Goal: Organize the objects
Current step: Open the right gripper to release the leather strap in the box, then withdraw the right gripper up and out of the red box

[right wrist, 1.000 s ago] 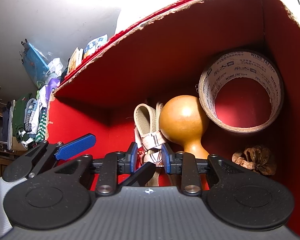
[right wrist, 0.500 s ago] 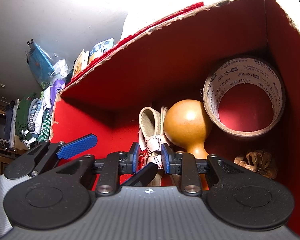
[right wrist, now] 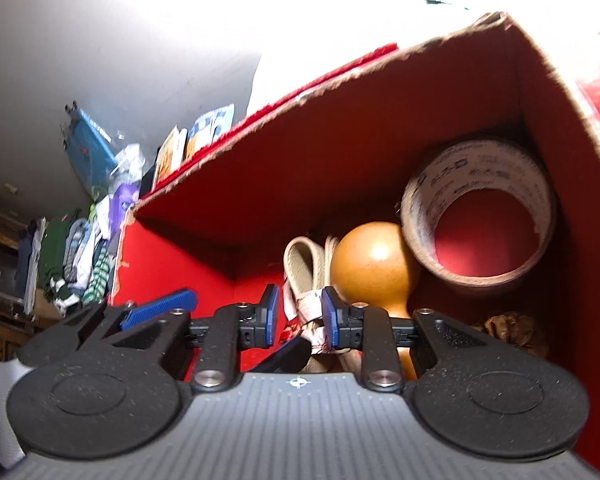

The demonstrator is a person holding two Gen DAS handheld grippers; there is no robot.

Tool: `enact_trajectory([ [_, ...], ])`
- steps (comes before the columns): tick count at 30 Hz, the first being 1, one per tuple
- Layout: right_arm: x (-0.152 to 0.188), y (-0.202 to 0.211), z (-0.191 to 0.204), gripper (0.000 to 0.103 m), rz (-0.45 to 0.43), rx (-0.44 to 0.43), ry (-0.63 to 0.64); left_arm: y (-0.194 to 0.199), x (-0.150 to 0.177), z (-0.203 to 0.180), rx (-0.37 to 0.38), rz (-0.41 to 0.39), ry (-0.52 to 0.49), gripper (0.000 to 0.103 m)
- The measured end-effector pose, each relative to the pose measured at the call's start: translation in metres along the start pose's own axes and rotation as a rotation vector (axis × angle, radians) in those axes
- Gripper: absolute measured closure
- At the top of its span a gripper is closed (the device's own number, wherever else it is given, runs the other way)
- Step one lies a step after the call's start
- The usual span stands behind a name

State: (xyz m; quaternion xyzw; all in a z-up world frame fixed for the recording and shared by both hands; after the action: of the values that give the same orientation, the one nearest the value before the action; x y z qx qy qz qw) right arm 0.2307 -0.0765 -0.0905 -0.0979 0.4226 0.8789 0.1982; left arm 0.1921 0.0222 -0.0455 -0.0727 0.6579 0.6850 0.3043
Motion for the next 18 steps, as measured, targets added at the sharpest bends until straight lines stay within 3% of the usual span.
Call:
enact_trajectory([
  [18, 0.025, 0.053, 0.019, 0.080, -0.146, 0.038, 0.086, 0.060, 0.020, -0.005, -0.037, -0.081, 0.012, 0.011],
])
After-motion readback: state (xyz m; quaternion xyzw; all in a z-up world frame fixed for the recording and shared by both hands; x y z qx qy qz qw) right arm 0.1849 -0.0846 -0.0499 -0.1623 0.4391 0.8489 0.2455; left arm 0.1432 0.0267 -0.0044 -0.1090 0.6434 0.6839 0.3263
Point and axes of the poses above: each gripper's, at about its wrist camera, not at the fingertips, and y roughly against the way its jaws point, z to its left, x to its underside, the point moved 5 cm from there along -y, roughly the way its jaws point, and after that the axes turned 1 degree about -y, right-handed, at the moved point
